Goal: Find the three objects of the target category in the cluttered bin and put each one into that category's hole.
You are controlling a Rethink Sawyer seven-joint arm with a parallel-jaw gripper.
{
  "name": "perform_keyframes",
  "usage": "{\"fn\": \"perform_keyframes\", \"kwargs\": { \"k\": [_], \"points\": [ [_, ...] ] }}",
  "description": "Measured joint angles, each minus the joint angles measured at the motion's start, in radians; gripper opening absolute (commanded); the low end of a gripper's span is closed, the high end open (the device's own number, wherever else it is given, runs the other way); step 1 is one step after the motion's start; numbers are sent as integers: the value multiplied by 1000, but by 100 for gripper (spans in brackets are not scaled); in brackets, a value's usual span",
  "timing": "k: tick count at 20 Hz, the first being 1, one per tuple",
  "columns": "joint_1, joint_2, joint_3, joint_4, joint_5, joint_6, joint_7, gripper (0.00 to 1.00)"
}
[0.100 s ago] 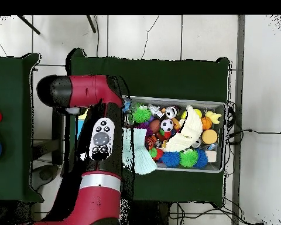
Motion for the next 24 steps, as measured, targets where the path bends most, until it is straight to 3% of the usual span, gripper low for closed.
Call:
{"fn": "perform_keyframes", "kwargs": {
  "k": [24],
  "points": [
    [-7, -12, -2, 14, 3, 1, 0, 100]
  ]
}}
